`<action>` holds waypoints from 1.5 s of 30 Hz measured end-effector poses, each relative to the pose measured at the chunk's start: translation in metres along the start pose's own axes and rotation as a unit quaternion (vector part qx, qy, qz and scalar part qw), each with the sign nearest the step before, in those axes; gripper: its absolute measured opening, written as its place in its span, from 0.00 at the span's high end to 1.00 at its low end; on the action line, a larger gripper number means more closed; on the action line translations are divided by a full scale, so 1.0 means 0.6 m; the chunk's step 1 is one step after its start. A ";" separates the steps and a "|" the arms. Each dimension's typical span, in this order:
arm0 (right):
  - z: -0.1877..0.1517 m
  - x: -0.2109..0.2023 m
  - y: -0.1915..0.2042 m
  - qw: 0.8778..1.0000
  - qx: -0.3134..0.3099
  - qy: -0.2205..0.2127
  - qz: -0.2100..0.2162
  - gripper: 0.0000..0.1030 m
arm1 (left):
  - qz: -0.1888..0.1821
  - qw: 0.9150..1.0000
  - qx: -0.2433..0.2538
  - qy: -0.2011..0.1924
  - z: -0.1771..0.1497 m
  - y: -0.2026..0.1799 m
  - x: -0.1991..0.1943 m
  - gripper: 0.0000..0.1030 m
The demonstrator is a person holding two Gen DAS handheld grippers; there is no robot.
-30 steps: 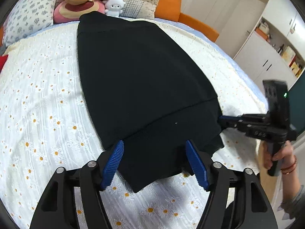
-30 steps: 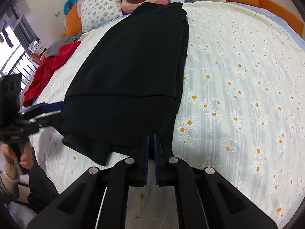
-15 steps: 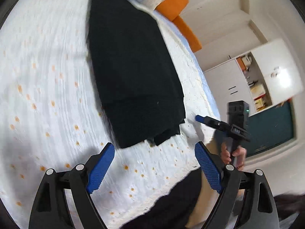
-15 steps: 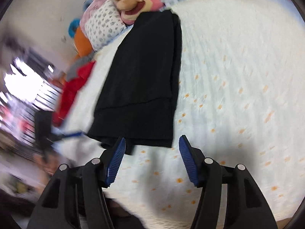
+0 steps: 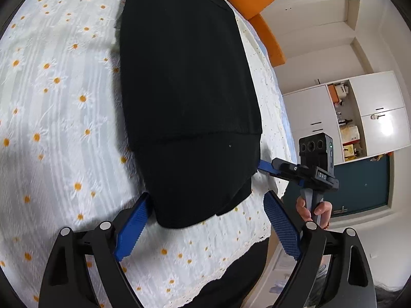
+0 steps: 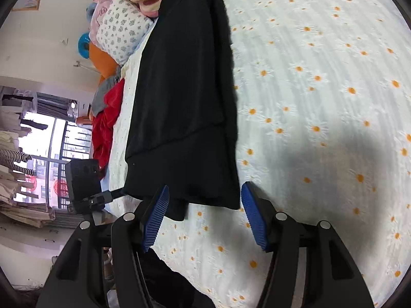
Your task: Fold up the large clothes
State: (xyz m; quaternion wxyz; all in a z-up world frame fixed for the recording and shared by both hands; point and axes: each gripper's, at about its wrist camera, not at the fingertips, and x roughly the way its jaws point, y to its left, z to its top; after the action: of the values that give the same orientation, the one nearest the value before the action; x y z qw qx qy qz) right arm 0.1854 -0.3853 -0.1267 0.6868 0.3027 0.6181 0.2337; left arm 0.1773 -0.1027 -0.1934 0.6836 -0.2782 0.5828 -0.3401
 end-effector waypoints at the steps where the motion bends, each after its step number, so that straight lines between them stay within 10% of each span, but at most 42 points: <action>1: 0.002 0.005 0.004 1.000 -0.004 0.006 -0.010 0.43 | 0.001 1.000 0.002 0.001 -0.001 -0.001 0.003 0.13; 11: 0.013 0.028 0.028 0.997 -0.028 0.041 -0.051 0.43 | 0.060 0.997 0.044 -0.003 -0.011 -0.038 0.027 0.14; 21: 0.022 0.042 0.017 0.999 0.000 0.053 -0.009 0.45 | -0.019 1.000 -0.004 0.018 -0.018 0.006 0.017 0.17; 31: 0.023 0.025 -0.016 0.998 0.037 0.047 0.027 0.84 | -0.015 0.999 -0.037 0.025 -0.012 0.037 -0.005 0.61; 45: 0.085 -0.038 0.025 0.992 0.038 0.022 0.114 0.88 | -0.151 0.980 -0.123 0.032 0.052 0.029 -0.072 0.67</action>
State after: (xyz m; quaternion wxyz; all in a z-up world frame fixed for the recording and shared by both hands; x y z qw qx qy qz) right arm 0.2336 -0.3967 -0.0974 0.6298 0.3924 0.6028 0.2933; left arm 0.2065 -0.0584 -0.1755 0.5660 -0.4337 0.5930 -0.3740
